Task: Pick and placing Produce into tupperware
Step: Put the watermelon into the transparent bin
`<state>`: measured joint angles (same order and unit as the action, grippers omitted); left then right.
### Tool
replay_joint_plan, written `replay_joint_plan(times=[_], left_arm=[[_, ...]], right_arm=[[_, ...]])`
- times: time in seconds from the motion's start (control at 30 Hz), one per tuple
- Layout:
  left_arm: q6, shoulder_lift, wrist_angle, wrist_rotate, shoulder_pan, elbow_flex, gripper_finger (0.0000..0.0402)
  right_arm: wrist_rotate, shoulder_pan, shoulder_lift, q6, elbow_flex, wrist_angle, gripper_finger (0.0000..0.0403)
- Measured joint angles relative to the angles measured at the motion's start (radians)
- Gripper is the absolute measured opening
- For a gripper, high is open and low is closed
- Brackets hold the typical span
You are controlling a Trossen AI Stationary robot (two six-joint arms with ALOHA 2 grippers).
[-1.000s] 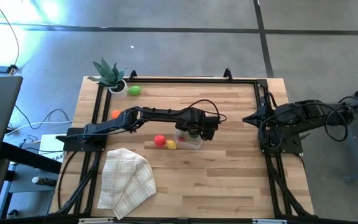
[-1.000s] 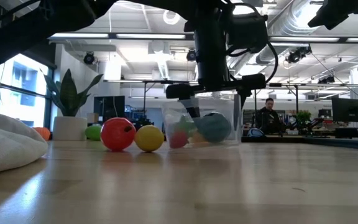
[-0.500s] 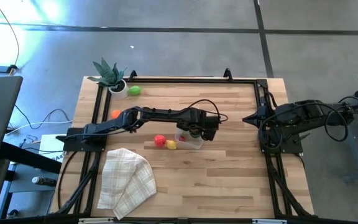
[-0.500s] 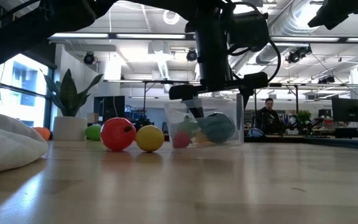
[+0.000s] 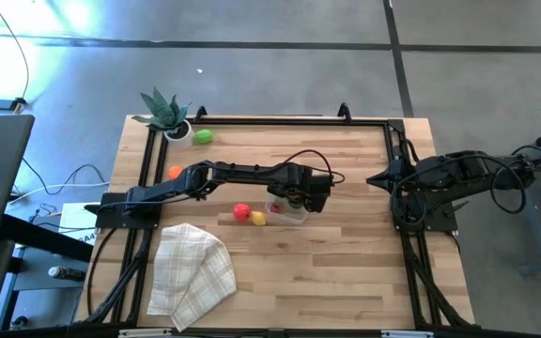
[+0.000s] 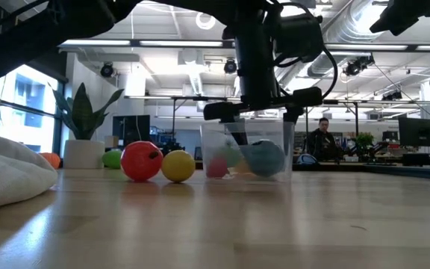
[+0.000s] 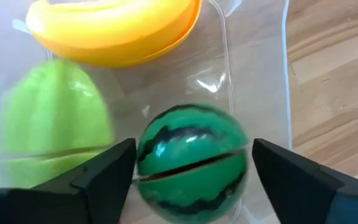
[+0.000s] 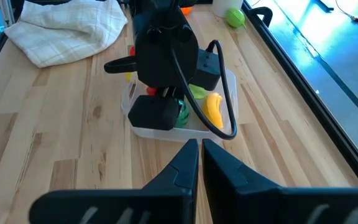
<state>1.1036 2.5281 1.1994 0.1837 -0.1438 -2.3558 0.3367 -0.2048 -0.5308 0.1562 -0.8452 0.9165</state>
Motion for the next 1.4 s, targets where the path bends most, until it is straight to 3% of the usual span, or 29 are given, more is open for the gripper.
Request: replay_joint_plan(times=[0.17, 0.3, 0.7, 1.4], left_arm=[[-0.022, 0.0, 0.005, 0.001, 0.0, -0.001, 0.0256], [-0.031, -0.001, 0.0, 0.012, 0.0, -0.002, 0.0239], [-0.06, -0.001, -0.003, 0.014, 0.0, -0.001, 0.0264], [-0.139, -0.003, -0.001, 0.011, 0.0, 0.0, 0.0266]], right_arm=[[0.0, 0.0, 0.0, 0.0, 0.0, 0.0, 0.0011], [0.0, 0.0, 0.0, 0.0, 0.0, 0.0, 0.0011], [0.0, 0.0, 0.0, 0.0, 0.0, 0.0, 0.0011], [0.0, 0.0, 0.0, 0.0, 0.0, 0.0, 0.0011]])
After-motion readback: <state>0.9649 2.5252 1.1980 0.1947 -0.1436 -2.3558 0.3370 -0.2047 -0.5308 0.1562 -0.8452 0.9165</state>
